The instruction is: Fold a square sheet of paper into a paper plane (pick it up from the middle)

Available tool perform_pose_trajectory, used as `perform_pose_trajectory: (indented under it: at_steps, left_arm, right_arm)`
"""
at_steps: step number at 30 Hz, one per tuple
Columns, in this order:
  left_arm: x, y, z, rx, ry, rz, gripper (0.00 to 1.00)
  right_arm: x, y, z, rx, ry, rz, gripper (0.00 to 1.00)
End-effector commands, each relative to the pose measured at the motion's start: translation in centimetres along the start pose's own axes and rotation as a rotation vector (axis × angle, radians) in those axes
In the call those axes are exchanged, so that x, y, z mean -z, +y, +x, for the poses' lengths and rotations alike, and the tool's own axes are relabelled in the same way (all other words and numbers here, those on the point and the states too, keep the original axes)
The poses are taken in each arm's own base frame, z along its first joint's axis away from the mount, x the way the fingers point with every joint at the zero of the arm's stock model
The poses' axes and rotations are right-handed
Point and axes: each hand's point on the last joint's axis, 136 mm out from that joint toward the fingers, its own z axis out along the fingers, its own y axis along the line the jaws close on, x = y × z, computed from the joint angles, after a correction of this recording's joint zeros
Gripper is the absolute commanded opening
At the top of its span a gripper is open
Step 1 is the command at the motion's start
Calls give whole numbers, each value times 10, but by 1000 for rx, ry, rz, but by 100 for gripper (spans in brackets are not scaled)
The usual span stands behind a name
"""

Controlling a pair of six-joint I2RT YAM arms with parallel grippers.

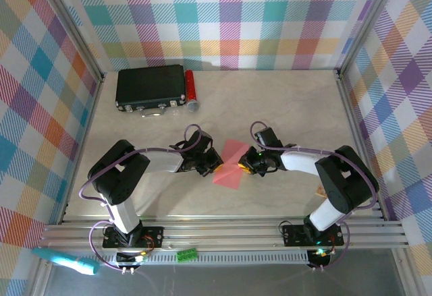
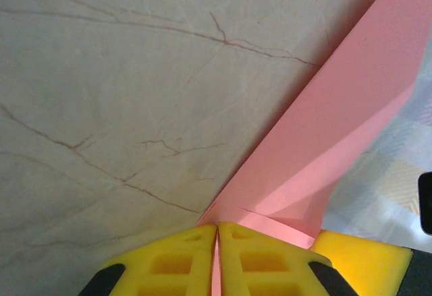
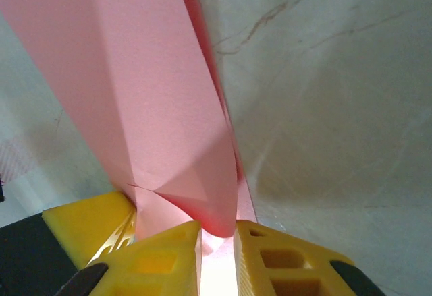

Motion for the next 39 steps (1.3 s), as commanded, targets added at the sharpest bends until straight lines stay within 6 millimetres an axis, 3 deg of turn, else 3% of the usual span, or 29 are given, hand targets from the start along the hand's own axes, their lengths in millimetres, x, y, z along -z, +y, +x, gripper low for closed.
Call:
perform_pose_trajectory:
  at_steps: [1, 16, 23, 32, 39]
  left_arm:
    - [-2, 39, 5, 29, 2, -145, 12]
    - [5, 27, 3, 10, -4, -128, 13]
    - [27, 3, -7, -61, -44, -106, 19]
    - [79, -14, -36, -74, -149, 33, 40]
    - [114, -47, -38, -129, -137, 281, 74]
  right_arm:
    - [-2, 1, -2, 11, 4, -19, 21]
    - [-5, 5, -1, 25, 11, -48, 18]
    - [4, 14, -3, 62, -13, -72, 11]
    - [41, 64, -16, 245, -94, -190, 6]
    - [77, 122, -17, 391, -73, -350, 5]
